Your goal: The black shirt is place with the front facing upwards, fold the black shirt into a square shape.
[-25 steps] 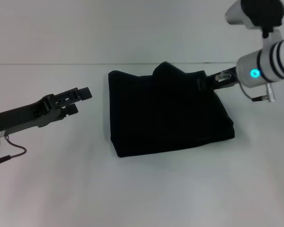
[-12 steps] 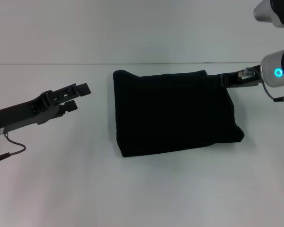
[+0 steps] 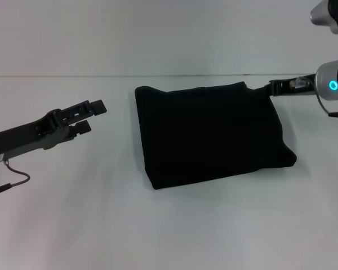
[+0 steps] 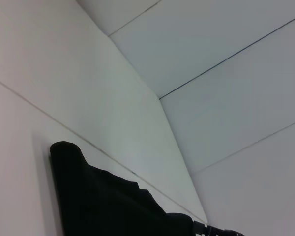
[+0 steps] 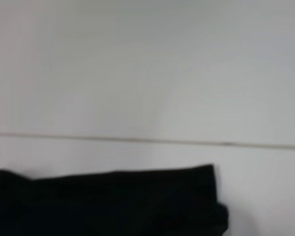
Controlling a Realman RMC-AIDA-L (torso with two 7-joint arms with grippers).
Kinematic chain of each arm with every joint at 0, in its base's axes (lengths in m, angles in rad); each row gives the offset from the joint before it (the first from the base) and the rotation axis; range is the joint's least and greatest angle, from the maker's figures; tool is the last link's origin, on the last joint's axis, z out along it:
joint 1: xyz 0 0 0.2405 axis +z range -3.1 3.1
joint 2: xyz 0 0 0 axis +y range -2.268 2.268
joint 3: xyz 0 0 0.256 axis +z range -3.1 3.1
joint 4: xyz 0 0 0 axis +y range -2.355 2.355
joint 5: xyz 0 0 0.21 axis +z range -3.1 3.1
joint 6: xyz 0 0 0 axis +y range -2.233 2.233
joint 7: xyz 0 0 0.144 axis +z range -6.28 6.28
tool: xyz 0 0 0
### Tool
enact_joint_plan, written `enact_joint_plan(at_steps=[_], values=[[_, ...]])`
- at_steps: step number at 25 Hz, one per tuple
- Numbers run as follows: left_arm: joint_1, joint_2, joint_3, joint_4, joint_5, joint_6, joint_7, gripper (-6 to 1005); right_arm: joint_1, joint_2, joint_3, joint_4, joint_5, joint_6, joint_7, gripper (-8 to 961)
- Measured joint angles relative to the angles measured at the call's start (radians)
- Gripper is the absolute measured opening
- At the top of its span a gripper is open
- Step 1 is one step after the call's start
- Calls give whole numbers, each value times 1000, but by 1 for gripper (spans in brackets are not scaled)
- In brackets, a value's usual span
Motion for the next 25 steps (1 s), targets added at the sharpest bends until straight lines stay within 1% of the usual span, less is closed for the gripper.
enact_joint_plan(at_steps=[3,5,7,10,12,13,16,21,25], values=[[4,0,-1,-6,-11,3,0,949,0,-3,6,2,-12,28,5,188],[4,0,-2,-9,-12,6,0,949,-7,-10,21,-12,-16,15,19,277],[5,1,-2,-10,-13,10,0,949,-21,-27,52,-37,-3,-65,31,349],[7,1,-8,-9,-14,11,0,949,-32,-54,113,-56,26,-246,17,456],[8,2,-13,-10,-14,11,0,949,-42,-62,139,-68,40,-342,7,453],[8,3,-15,-10,-14,11,0,949,-51,-63,147,-77,44,-392,5,452],[8,4,-20,-11,-14,12,0,949,-70,-62,148,-93,43,-455,5,447],[3,4,-22,-11,-14,11,1,948,-84,-64,150,-86,44,-459,12,443],[-1,4,-20,-12,-14,9,3,948,-73,-50,145,-65,43,-422,8,444]])
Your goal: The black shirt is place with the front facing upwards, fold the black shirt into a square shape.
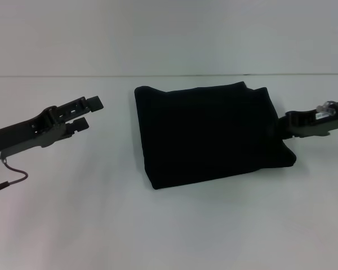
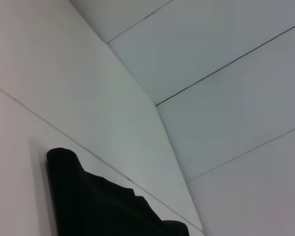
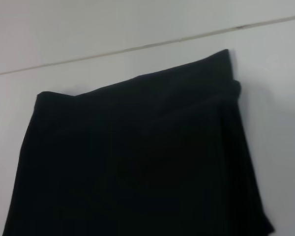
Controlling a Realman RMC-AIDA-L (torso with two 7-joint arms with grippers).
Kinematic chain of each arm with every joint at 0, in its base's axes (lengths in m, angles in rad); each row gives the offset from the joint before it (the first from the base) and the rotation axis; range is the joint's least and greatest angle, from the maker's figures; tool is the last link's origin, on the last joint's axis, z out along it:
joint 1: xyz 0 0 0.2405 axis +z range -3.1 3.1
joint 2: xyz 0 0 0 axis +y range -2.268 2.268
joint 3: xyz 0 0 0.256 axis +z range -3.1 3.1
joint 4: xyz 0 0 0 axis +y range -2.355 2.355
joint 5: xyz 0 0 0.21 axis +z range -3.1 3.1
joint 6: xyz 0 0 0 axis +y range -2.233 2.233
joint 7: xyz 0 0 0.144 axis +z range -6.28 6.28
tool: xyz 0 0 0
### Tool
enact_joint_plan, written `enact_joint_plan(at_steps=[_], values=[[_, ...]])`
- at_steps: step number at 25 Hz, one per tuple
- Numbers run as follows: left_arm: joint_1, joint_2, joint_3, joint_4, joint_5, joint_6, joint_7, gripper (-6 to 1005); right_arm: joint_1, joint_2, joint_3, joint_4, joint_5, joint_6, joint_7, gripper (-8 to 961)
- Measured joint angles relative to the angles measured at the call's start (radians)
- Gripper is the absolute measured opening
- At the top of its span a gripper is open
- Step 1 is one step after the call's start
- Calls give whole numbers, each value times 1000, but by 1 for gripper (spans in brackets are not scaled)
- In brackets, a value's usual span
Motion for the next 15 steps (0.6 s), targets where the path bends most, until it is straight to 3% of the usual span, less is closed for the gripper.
enact_joint_plan(at_steps=[7,15], values=[[-3,0,-1,0,0,1,0,947,37,17,-34,66,-5,120,-3,445],[-2,1,-4,-10,0,-3,1,948,62,22,-64,84,-40,168,8,447]])
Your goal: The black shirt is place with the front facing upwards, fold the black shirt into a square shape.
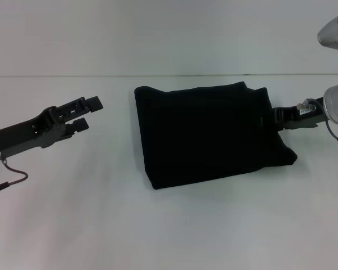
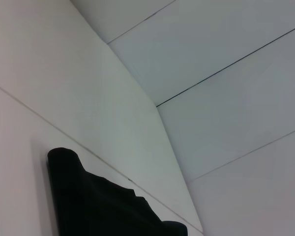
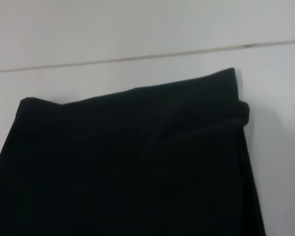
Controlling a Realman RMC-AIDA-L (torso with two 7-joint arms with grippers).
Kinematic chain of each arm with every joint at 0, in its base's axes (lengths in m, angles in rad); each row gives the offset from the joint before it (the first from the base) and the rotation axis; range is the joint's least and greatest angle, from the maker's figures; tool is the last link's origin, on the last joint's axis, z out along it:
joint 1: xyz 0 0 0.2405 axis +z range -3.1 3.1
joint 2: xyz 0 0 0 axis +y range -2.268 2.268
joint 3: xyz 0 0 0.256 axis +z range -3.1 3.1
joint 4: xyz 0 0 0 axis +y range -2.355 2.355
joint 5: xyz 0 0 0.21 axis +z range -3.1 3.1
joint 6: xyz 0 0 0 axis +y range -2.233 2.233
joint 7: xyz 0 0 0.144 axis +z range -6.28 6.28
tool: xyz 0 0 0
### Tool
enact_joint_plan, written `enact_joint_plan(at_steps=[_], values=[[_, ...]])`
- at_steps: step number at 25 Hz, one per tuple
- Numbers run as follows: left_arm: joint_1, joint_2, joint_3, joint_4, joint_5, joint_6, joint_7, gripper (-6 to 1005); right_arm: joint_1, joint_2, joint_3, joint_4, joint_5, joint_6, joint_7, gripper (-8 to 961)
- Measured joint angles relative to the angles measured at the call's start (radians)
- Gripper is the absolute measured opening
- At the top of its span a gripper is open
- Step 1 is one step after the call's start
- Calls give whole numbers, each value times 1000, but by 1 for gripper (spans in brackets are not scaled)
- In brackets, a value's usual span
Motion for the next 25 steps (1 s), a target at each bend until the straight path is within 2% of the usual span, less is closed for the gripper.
enact_joint_plan(at_steps=[11,14,19,25], values=[[-1,1,0,-3,0,-4,0,949,2,6,-8,2,-1,43,-11,514],[-1,0,0,-3,0,-4,0,948,2,15,-15,4,-1,60,-11,723],[-4,0,-1,-3,0,-5,0,947,12,27,-37,15,-1,83,-11,767],[-5,0,-2,-4,0,-7,0,947,20,27,-41,30,-1,91,-11,740]])
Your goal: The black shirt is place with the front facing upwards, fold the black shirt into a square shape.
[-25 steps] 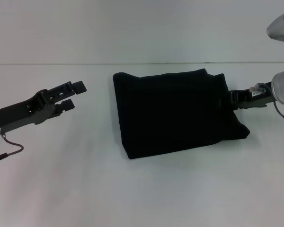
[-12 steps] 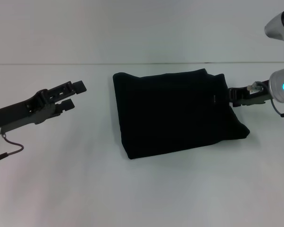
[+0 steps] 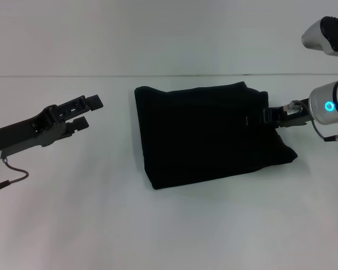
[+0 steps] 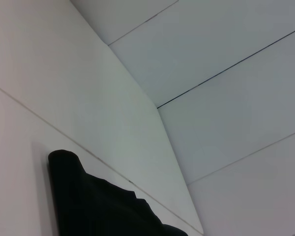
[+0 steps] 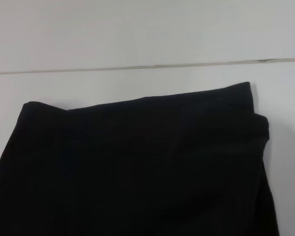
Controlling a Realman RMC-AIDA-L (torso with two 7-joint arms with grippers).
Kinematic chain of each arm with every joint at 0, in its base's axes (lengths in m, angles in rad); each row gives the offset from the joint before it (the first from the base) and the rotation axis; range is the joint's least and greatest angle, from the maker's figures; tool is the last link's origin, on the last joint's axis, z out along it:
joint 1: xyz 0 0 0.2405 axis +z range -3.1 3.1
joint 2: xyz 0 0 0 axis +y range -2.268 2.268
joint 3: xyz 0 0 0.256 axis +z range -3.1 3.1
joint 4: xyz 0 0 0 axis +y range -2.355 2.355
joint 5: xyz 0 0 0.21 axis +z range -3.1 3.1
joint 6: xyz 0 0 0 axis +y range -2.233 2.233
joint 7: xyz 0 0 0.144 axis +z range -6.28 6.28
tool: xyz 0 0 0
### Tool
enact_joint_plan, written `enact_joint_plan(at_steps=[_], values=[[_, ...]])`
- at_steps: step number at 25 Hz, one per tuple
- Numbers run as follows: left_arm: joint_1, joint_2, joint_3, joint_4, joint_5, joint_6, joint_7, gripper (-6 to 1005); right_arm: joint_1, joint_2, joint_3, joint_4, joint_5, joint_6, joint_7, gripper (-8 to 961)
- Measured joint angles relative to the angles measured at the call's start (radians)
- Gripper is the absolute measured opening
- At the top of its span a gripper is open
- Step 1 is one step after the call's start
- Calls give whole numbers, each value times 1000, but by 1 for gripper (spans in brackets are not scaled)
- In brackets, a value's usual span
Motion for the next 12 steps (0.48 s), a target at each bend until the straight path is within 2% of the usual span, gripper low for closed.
enact_joint_plan(at_steps=[12], values=[[-6,0,0,-1,0,-1,0,948,9,1,-2,-2,0,-9,0,685]])
